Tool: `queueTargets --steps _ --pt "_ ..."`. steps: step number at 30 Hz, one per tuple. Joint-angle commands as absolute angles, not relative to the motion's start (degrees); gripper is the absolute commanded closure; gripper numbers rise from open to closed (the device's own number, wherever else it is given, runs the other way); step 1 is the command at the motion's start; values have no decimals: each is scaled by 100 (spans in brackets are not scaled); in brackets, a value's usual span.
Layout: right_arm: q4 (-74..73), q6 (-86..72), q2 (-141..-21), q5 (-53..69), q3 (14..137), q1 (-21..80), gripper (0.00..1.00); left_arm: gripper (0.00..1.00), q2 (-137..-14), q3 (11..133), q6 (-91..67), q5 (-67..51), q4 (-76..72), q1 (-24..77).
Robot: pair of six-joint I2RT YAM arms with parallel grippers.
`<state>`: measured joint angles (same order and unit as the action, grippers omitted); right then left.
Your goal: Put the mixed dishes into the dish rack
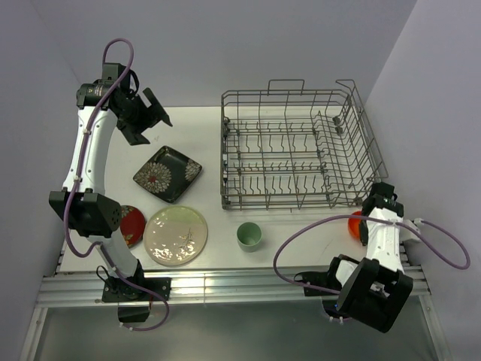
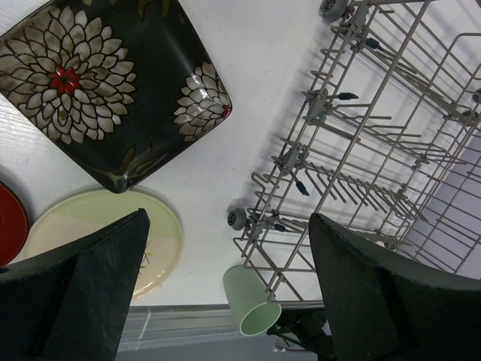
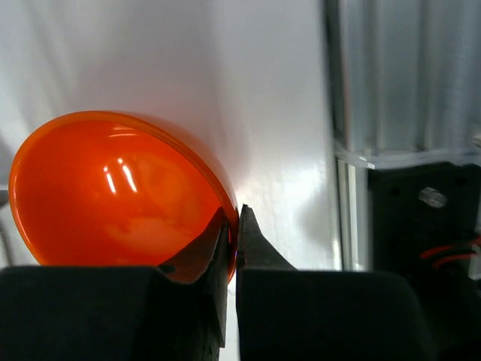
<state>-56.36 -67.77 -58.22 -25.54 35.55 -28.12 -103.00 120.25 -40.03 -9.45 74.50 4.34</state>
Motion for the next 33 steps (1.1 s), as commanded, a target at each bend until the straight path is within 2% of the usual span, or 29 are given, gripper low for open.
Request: queueTargets --steps 1,7,14,17,27,33 --pt "-6501 -6961 -5547 -2804 3761 -2839 100 7 -10125 12243 -3894 -1116 7514 413" --pt "-7389 -6873 -5353 -2409 4147 -2778 100 8 -10160 12261 -3937 -1116 7865 422" --pt "-8287 -6049 -4844 -2373 4728 -2681 100 10 -9818 11673 -4069 -1090 7822 571" --pt "-8314 -5443 -4361 -1989 4808 -2681 100 11 -9800 11575 -4174 -1037 7857 711" --pt "-8306 -3861 -3982 -634 5080 -2663 100 12 -9440 11558 -4377 -1055 7708 967" --pt "-8288 -3315 -3674 -1 5510 -2391 100 14 -8992 10926 -4605 -1353 7480 1081"
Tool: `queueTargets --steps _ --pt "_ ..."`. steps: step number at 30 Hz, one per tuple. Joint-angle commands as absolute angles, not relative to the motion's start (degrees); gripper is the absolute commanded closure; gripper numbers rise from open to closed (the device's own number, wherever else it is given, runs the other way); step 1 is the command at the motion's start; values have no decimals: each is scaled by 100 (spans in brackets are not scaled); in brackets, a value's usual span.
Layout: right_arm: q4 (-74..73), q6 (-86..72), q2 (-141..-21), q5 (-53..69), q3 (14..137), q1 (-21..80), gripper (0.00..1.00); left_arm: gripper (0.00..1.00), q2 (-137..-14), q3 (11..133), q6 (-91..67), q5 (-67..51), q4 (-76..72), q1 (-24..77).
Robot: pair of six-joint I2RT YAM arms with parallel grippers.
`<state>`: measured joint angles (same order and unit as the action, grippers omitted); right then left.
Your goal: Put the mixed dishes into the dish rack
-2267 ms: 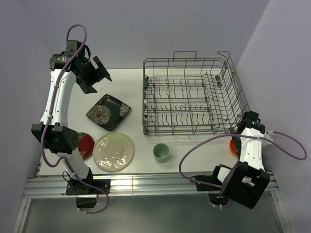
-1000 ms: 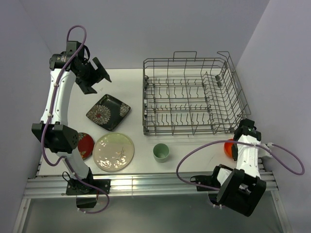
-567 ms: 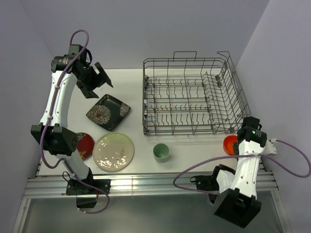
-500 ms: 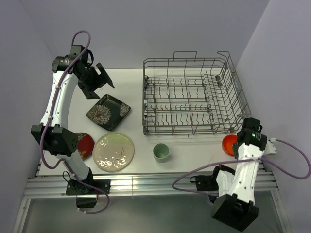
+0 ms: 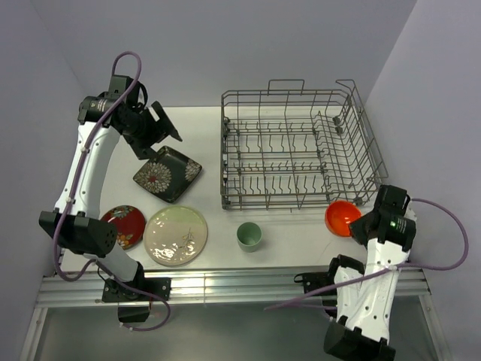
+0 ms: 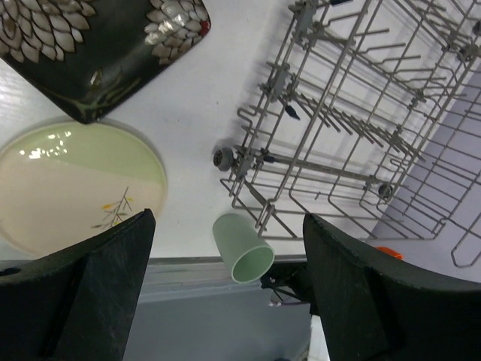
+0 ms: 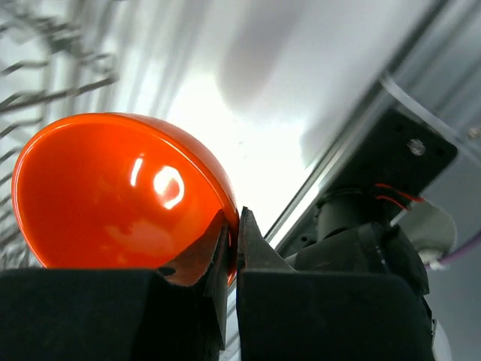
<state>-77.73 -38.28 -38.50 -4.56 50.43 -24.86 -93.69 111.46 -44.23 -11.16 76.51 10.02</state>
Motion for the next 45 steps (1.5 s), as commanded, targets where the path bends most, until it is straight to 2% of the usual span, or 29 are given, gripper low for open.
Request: queueTargets --steps 1,8,13,18,22,24,28,33,37,41,45 --pt "-8262 -3261 -3656 400 5598 -2347 100 14 -8948 10864 -4649 -1406 7453 1098" --pt "-8016 -3032 -3814 1430 6607 -2075 100 15 -8772 11039 -4676 -1476 7339 1274" --pt "-7393 -3128 -4506 1617 7320 -1522 100 23 -8693 11311 -4719 -2317 6822 1511" --pt "-6734 -3568 -5666 951 8173 320 100 24 -9016 12073 -4641 -2698 6617 2204" --pt "-6732 -3525 -7080 468 9121 1237 100 21 -9176 12331 -4561 -2619 6838 2417" --pt "-6724 -3489 -7416 378 9745 1580 100 20 -9132 12348 -4536 -2523 6882 2443" --pt "-6697 -3445 -8024 492 10431 1906 100 20 -8851 11937 -4535 -2785 6549 2452" --pt "-6487 -3340 -8244 852 10468 2293 100 20 -8622 11286 -4623 -3164 6231 2540" --pt "-6188 -3305 -8297 1291 10424 2461 100 16 -8605 10891 -4825 -3366 6030 2566" --pt "-6222 -3103 -8481 1433 10599 2671 100 15 -8429 10302 -5255 -3682 5170 2575" --pt "-6223 -2980 -8587 1468 10679 2839 100 15 -8543 10353 -5449 -3815 5027 2619"
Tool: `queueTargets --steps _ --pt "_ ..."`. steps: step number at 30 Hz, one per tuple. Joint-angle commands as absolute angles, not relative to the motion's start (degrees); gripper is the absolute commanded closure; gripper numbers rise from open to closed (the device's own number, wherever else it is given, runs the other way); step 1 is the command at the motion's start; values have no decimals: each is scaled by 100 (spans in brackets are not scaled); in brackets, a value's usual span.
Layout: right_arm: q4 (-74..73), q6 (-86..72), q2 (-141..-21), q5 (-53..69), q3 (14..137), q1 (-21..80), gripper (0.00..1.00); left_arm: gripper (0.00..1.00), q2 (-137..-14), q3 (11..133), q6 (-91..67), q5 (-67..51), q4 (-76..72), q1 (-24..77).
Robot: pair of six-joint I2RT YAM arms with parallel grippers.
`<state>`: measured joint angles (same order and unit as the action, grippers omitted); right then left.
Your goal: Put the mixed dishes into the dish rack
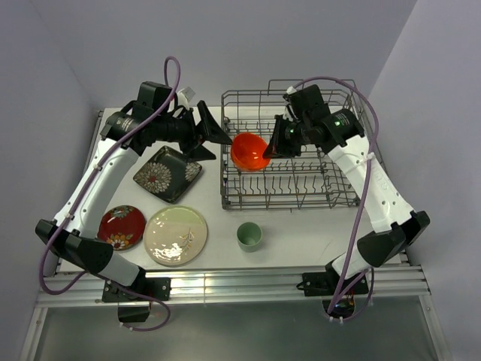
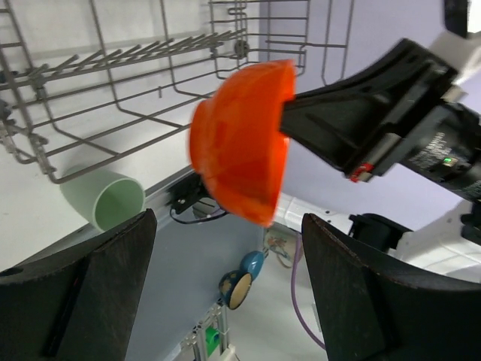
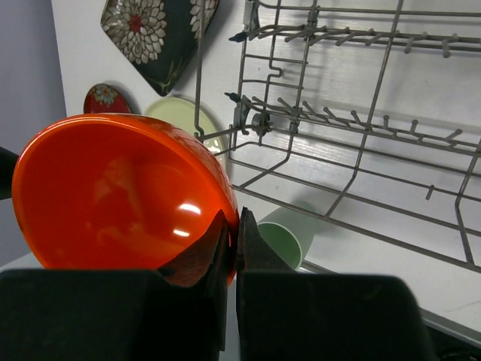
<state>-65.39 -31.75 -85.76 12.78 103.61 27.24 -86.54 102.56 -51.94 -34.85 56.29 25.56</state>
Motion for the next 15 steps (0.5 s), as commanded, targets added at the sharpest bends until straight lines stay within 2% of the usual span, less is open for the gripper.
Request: queueTargets --steps 1,11,14,15 --pt "-6214 -2962 -8613 1476 10687 2848 100 15 -8578 10397 -5449 -3788 5053 2645" --pt "-6416 -2690 -8868 1415 11118 3032 100 16 -8903 10555 -5432 -3384 5440 3040" --pt "-6503 -2602 -8886 1293 11144 3102 100 21 -9061 10766 -5326 -3016 5826 3111" --pt "-6530 -2575 -8877 1231 11153 3129 100 26 -9079 10775 -5300 -2910 5879 3103"
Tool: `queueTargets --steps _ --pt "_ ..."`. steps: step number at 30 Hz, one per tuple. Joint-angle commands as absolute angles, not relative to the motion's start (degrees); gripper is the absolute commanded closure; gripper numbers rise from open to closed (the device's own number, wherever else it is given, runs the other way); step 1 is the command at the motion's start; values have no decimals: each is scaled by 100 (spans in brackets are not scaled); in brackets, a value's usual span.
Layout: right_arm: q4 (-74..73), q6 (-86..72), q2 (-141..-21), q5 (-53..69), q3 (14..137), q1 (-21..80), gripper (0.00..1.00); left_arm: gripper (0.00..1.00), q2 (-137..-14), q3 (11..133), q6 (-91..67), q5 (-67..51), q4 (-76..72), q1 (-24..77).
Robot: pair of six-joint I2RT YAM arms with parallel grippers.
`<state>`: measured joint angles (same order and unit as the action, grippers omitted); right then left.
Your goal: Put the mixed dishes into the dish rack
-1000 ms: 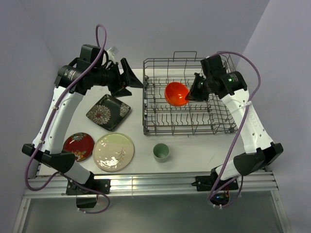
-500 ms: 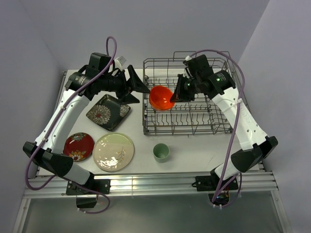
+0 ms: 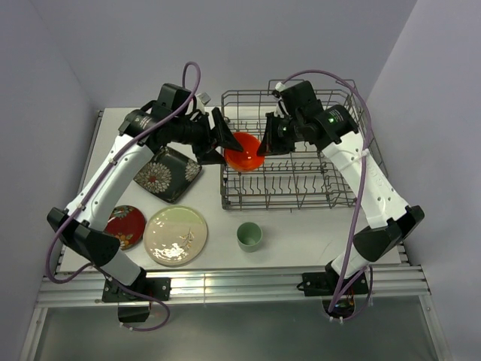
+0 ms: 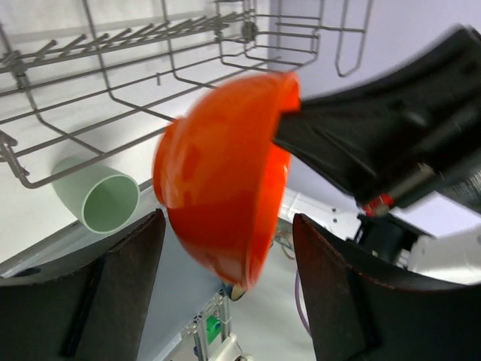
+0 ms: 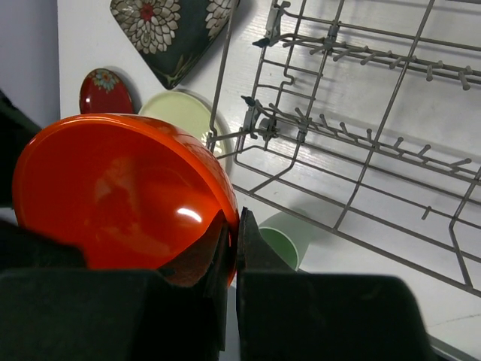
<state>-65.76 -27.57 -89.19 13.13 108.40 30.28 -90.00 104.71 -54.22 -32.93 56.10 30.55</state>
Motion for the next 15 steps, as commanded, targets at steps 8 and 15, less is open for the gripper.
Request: queueTargets --steps 8,15 --pt "-6925 -2242 -8824 291 11241 3480 100 58 -9176 10758 -5353 -2540 6012 3129" --pt "-7058 -2048 -8859 -307 11320 3779 100 100 -9606 11161 -5230 -2628 6231 3234"
